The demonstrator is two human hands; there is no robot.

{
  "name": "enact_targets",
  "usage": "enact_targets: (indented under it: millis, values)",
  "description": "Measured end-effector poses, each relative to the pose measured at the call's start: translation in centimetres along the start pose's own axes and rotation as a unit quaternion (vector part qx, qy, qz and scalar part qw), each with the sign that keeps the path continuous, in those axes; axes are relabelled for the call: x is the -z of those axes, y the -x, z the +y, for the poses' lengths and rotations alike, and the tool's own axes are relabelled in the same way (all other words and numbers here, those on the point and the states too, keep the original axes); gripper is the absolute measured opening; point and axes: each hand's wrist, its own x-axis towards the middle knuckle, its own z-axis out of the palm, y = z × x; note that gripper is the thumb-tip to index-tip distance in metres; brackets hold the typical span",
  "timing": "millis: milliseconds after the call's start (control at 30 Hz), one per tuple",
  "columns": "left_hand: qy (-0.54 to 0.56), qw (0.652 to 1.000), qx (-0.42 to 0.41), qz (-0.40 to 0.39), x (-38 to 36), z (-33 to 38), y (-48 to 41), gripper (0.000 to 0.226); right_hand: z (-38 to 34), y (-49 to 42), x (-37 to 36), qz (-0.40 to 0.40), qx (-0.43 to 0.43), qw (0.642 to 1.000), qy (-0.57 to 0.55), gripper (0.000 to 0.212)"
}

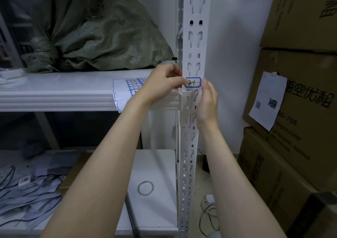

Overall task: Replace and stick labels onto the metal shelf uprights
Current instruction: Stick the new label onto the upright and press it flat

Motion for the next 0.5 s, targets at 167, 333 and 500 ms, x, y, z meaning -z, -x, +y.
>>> enact_targets:
  millis: [167, 333, 500]
  values:
    - [0.002, 1.000, 0.000, -0.005, 0.09, -0.24, -0.07, 0.028, -0.02, -0.02, -0.15, 0.004, -0.009, 1.000, -0.001, 0.035]
    - [-0.007, 1.000, -0.001, 0.001, 0.02, -0.24, 0.03, 0.042, -0.39, -0.04, -0.09, -0.012, -0.017, 1.000, -0.015, 0.034]
    - [-0.026, 1.000, -0.002, -0.002, 0.09, -0.31, -0.01, 0.043, -0.09, -0.23, -0.34, 0.010, -0.020, 1.000, -0.018, 0.035]
